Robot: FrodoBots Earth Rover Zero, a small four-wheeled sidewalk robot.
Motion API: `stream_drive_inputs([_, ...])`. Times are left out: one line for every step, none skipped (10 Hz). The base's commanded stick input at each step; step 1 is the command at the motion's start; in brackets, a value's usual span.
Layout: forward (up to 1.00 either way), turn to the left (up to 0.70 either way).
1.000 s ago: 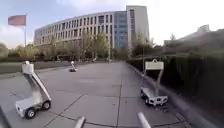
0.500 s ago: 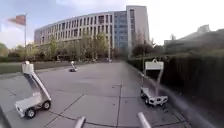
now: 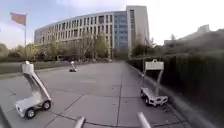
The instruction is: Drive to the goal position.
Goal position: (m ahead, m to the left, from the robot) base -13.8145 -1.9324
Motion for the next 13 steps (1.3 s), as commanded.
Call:
stream_drive_inputs([0.0, 0.45])
stream_drive_inputs([0.0, 0.45])
stream_drive_inputs([0.0, 0.45])
stream_drive_inputs([0.0, 0.45])
stream_drive_inputs([0.0, 0.45])
stream_drive_inputs([0.0, 0.45])
stream_drive_inputs([0.0, 0.45])
stream_drive_inputs([0.0, 0.45])
stream_drive_inputs([0.0, 0.45])
stream_drive_inputs([0.0, 0.45])
stream_drive_inputs([0.0, 0.45])
stream_drive_inputs([0.0, 0.45])
stream_drive_inputs([0.0, 0.45])
